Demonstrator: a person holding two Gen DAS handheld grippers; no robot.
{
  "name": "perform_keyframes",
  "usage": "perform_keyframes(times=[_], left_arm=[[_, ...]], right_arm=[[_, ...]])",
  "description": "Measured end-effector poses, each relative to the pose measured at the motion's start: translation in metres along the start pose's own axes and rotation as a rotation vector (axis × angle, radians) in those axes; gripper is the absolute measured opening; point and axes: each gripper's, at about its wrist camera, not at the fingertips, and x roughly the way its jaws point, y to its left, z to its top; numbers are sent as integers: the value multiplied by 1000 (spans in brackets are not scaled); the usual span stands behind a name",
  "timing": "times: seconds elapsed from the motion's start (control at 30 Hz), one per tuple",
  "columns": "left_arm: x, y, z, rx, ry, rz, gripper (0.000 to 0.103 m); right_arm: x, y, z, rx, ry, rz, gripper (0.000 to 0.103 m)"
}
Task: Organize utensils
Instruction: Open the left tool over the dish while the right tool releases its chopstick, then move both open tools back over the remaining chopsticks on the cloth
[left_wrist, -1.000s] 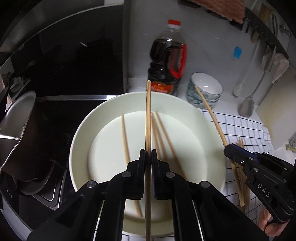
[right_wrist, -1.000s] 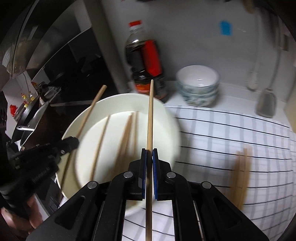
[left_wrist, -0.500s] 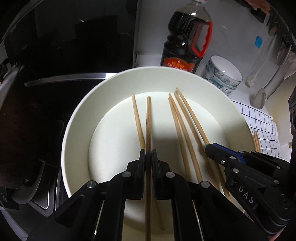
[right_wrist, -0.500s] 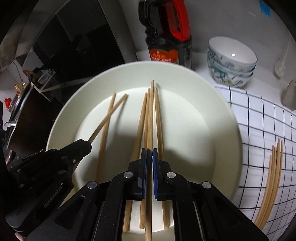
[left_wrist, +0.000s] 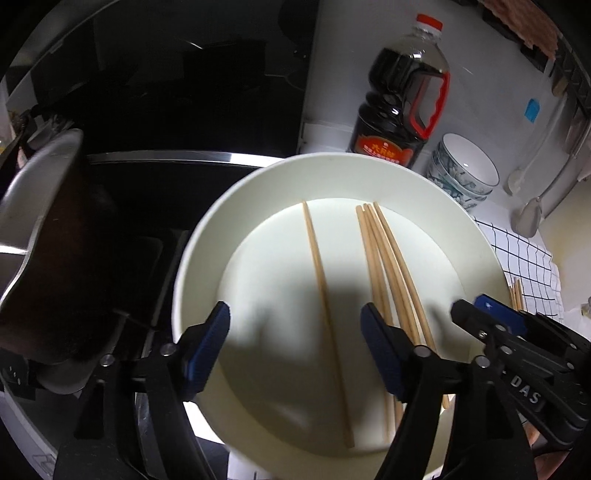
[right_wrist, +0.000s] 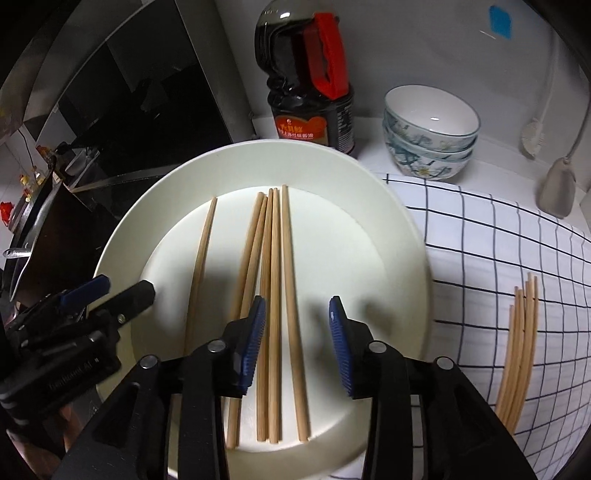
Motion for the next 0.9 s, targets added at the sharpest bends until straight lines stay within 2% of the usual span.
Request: perform_keyframes(times=[0.2, 0.33, 0.9], left_arm=[[-13, 1, -8, -17, 2, 16, 84], [-22, -5, -16, -14, 4, 22, 87], [-58, -37, -31, -11, -20, 15, 91]], right_arm=[[-20, -5, -9, 0, -20, 3, 46], [-31, -8, -15, 7, -25, 3, 53], [-78, -33, -42, 25, -53, 10, 60]])
